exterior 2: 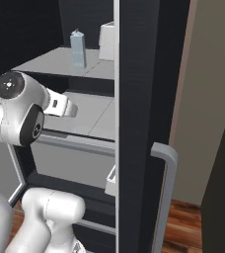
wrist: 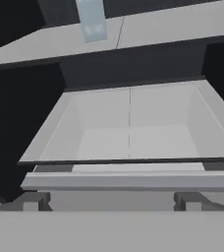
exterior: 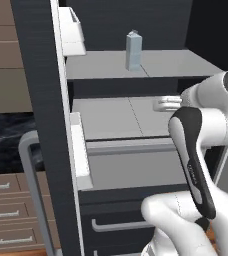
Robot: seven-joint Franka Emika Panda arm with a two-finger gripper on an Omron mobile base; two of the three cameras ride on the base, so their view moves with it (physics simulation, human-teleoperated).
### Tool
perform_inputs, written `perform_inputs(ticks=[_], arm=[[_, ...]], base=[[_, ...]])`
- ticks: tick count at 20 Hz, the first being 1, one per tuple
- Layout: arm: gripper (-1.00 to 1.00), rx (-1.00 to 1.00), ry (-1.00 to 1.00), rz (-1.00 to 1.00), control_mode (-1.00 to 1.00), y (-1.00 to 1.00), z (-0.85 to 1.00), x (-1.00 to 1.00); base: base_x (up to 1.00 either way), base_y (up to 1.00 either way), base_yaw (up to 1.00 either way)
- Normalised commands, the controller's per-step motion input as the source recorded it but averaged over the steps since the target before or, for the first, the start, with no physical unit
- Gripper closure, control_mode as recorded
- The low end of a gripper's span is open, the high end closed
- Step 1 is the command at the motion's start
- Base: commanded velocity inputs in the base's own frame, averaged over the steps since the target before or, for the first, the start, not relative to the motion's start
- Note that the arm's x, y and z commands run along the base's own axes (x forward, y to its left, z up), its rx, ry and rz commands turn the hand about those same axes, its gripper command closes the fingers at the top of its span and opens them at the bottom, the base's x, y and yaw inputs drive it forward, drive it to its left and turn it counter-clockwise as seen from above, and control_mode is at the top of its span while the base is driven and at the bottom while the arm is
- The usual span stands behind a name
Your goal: Take a sugar cube from the saucer and place it inside the coffee. Then, grab milk from the fridge and place it next to the coffee on the counter to sweeten the coffee.
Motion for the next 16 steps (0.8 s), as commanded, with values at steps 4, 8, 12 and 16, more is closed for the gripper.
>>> perform_inputs(ticks=[4,8,12,16], arm=[[-1.0,-0.01,-0.06,0.04,-1.0,0.01,0.43,0.53],[-1.0,-0.03,-0.05,0.04,-1.0,0.06,0.3,0.53],[-1.0,-0.06,-0.1,0.02,-1.0,0.13,0.25,0.43],[-1.0,-0.07,-0.11,0.01,-1.0,0.16,0.27,0.39]], base=[[0.0,0.0,0.0],[0.0,0.0,0.0],[0.0,0.0,0.0],[0.0,0.0,0.0]])
